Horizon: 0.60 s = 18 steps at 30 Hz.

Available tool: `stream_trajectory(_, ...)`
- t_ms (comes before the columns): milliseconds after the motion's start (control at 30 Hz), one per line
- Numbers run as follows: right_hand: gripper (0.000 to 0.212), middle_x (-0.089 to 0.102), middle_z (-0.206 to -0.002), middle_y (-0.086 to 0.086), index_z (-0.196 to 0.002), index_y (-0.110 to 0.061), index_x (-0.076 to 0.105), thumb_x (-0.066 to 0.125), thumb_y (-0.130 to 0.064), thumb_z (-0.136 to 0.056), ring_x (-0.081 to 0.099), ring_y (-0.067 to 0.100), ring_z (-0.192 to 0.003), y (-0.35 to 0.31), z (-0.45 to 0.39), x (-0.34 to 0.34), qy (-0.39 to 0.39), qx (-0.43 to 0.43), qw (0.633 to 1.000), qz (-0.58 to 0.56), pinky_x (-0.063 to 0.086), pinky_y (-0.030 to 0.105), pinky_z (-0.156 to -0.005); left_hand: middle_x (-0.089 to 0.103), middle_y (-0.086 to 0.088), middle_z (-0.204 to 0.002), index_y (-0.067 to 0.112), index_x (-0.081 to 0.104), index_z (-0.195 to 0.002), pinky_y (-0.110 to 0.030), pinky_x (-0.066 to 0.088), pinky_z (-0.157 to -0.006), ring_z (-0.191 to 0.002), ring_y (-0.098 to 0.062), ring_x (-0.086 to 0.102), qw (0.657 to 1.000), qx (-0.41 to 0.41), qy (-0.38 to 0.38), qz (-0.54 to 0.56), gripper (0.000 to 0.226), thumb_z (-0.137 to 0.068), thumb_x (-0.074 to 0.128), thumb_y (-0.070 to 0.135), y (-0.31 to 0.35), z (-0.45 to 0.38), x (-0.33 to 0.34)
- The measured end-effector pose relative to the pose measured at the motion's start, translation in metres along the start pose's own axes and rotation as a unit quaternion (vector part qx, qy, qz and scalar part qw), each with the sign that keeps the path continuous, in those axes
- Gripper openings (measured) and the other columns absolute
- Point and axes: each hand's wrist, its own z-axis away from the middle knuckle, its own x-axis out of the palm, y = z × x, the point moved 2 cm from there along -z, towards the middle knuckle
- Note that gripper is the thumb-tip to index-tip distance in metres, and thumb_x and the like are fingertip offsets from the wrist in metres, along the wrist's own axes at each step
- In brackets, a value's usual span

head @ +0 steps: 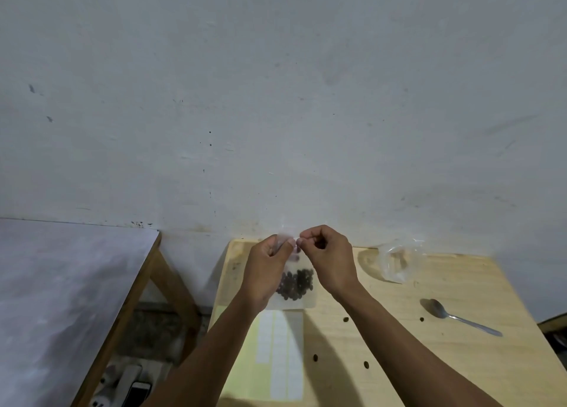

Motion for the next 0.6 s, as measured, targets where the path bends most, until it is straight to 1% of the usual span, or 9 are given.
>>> stream_trajectory(33,0.008,0.064,-0.073,-0.007,-0.089,-0.016,0.067,0.074,-0.016,-0.084,0.056,0.002,-0.065,-0.001,0.001,0.0,0.008,-0.005,1.0,0.001,0.043,0.023,-0.067,0.076,0.006,-0.087,0.022,0.073,-0.095,-0.023,0.048,-0.078,-0.085,-0.007,0.071,1.0,0.007,0.008,-0.005,0.016,-0.097,0.059,0.027,0.0,0.0,0.0)
stream_trajectory(100,0.034,0.057,-0.098,-0.005,-0.105,-0.023,0.06,0.08,-0.029,-0.079,0.055,0.005,-0.084,0.003,0.002,-0.001,0.047,-0.001,0.999,0.021,0.044,0.023,-0.074,0.075,0.005,-0.083,0.023,0.073,-0.092,-0.022,0.048,-0.078,-0.084,-0.008,0.07,1.0,0.015,0.024,-0.011,0.015,-0.097,0.059,0.028,0.0,-0.001,-0.001)
stream_trajectory(167,0.064,0.049,-0.114,-0.007,-0.121,-0.025,0.051,0.085,-0.041,-0.07,0.052,0.008,-0.101,0.008,0.0,-0.004,0.059,0.058,0.997,0.008,0.046,0.026,-0.084,0.075,0.004,-0.082,0.022,0.072,-0.091,-0.024,0.048,-0.08,-0.083,-0.008,0.07,1.0,0.017,0.02,-0.006,0.016,-0.097,0.059,0.028,0.001,-0.002,-0.002)
stream_trajectory(200,0.069,0.054,-0.114,-0.005,-0.121,-0.02,0.053,0.087,-0.043,-0.066,0.055,0.011,-0.101,0.012,-0.001,-0.004,0.04,0.1,0.994,-0.035,0.048,0.029,-0.086,0.075,0.002,-0.082,0.021,0.072,-0.091,-0.024,0.048,-0.081,-0.084,-0.009,0.071,1.0,0.016,0.009,-0.004,0.016,-0.097,0.059,0.028,0.002,-0.003,-0.003)
stream_trajectory(300,0.065,0.066,-0.091,0.011,-0.097,0.01,0.061,0.091,-0.036,-0.062,0.064,0.023,-0.084,0.021,-0.004,-0.007,-0.042,0.187,0.968,-0.16,0.051,0.036,-0.078,0.075,-0.002,-0.084,0.019,0.072,-0.093,-0.027,0.051,-0.081,-0.085,-0.016,0.072,1.0,0.007,-0.016,-0.006,0.014,-0.096,0.06,0.027,-0.002,-0.005,-0.006)
stream_trajectory(333,0.056,0.068,-0.087,0.017,-0.091,0.013,0.062,0.089,-0.03,-0.066,0.066,0.025,-0.078,0.022,-0.004,-0.008,-0.052,0.192,0.964,-0.18,0.053,0.036,-0.075,0.075,-0.003,-0.085,0.02,0.072,-0.092,-0.031,0.053,-0.081,-0.085,-0.019,0.072,1.0,0.002,-0.014,0.002,0.013,-0.095,0.061,0.027,-0.004,-0.005,-0.007)
stream_trajectory(433,0.019,0.07,-0.078,0.014,-0.073,-0.002,0.069,0.083,-0.015,-0.076,0.066,0.021,-0.071,0.022,-0.002,-0.009,-0.048,0.179,0.967,-0.172,0.054,0.031,-0.072,0.075,-0.002,-0.086,0.021,0.073,-0.091,-0.034,0.054,-0.081,-0.083,-0.02,0.072,1.0,-0.016,-0.003,0.017,0.012,-0.093,0.064,0.028,-0.01,-0.003,-0.006)
stream_trajectory(533,0.028,0.062,-0.071,0.009,-0.062,-0.009,0.059,0.08,-0.014,-0.079,0.062,0.018,-0.069,0.022,-0.001,-0.01,-0.055,0.157,0.975,-0.148,0.051,0.027,-0.072,0.075,0.001,-0.079,0.019,0.075,-0.089,-0.027,0.051,-0.074,-0.074,-0.011,0.07,0.999,-0.023,0.023,0.026,0.012,-0.093,0.065,0.026,-0.01,-0.001,-0.001)
stream_trajectory(600,0.025,0.065,-0.071,0.008,-0.062,-0.009,0.063,0.077,-0.013,-0.082,0.063,0.017,-0.068,0.023,0.0,-0.01,-0.065,0.158,0.974,-0.151,0.051,0.026,-0.07,0.073,-0.001,-0.074,0.016,0.074,-0.083,-0.027,0.05,-0.07,-0.069,-0.011,0.067,0.998,-0.043,0.042,0.035,0.017,-0.093,0.064,0.025,-0.012,-0.001,0.002)
